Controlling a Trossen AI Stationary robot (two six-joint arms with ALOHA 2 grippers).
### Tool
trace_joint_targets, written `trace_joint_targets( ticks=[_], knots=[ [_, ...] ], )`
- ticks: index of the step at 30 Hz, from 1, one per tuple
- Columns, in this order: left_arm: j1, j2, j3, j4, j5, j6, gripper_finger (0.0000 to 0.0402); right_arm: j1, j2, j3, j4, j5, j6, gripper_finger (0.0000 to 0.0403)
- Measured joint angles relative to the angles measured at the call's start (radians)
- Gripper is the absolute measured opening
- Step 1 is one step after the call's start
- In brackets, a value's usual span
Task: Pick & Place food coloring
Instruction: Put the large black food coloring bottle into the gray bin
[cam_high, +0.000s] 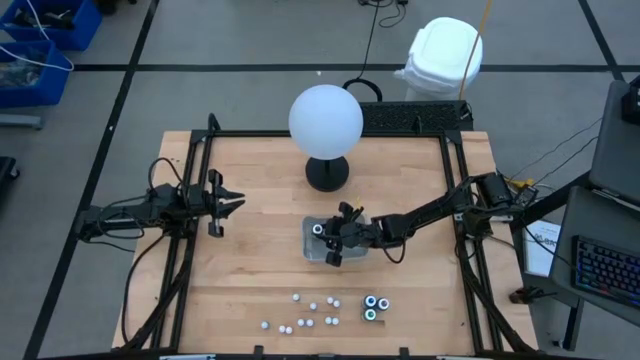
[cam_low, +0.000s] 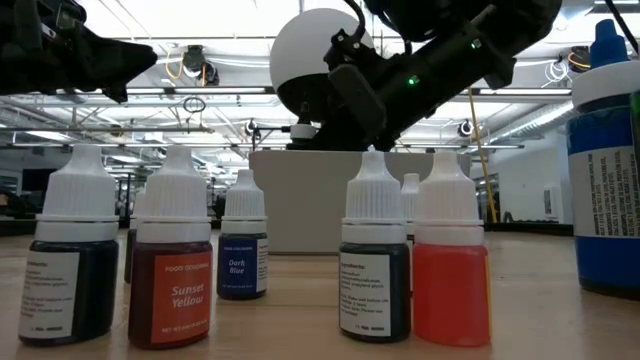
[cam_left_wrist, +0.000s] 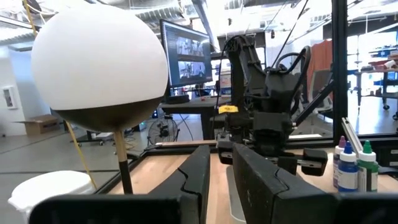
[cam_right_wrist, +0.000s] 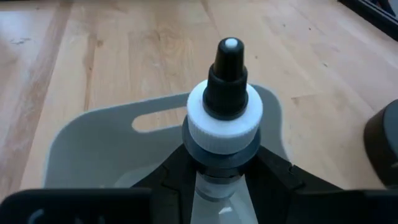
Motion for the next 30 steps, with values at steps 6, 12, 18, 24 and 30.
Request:
trace_joint_targets(
  ticks=[6,12,18,24,30],
  knots=[
    [0.000,0.000,0.000,0.000,0.000,0.000,0.0076,-0.008,0.016,-0.001,-0.002,-0.002,-0.002,0.0109],
    [0.000,0.000,0.000,-0.001,0.000,0.000,0.0076,-0.010,0.058,0.001,0.034,-0.007,0.004,0.0109],
    [0.000,0.000,0.000,-0.002,0.000,0.000,0.0076,-0.033,0.062,0.001,0.031,-0.079,0.003,0.0110],
    [0.000,0.000,0.000,-0.002,0.000,0.000,0.0076,-0.035,0.060,0.001,0.026,-0.082,-0.004,0.0114],
    [0.000,0.000,0.000,-0.002,0.000,0.000,0.0076,-0.042,0.060,0.001,0.025,-0.089,-0.003,0.0149]
  ],
)
